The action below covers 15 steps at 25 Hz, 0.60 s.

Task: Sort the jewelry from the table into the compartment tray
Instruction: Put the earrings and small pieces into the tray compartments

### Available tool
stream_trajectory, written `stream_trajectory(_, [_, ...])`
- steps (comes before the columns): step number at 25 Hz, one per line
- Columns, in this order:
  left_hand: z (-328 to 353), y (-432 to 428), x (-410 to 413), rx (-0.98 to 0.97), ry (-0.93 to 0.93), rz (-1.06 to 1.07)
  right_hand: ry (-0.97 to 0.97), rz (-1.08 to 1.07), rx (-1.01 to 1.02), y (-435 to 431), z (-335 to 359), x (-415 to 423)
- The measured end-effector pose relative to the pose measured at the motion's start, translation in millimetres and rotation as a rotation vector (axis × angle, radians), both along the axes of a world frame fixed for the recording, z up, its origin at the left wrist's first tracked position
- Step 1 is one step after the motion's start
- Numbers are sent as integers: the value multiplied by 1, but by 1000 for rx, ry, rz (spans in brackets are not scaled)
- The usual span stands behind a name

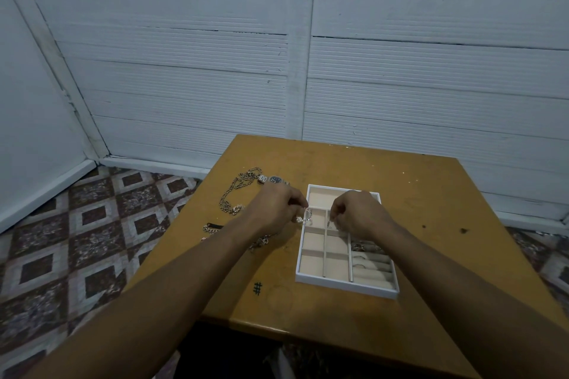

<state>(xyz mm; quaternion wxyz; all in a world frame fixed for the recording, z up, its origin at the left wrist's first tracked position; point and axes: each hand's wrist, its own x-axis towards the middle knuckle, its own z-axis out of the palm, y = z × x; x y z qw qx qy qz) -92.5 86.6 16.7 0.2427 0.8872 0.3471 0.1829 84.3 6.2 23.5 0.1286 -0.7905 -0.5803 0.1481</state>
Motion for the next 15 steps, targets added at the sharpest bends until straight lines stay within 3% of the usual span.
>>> stream_trajectory(15, [8, -14, 46, -14, 83, -14, 126, -79, 95, -22, 8, 39])
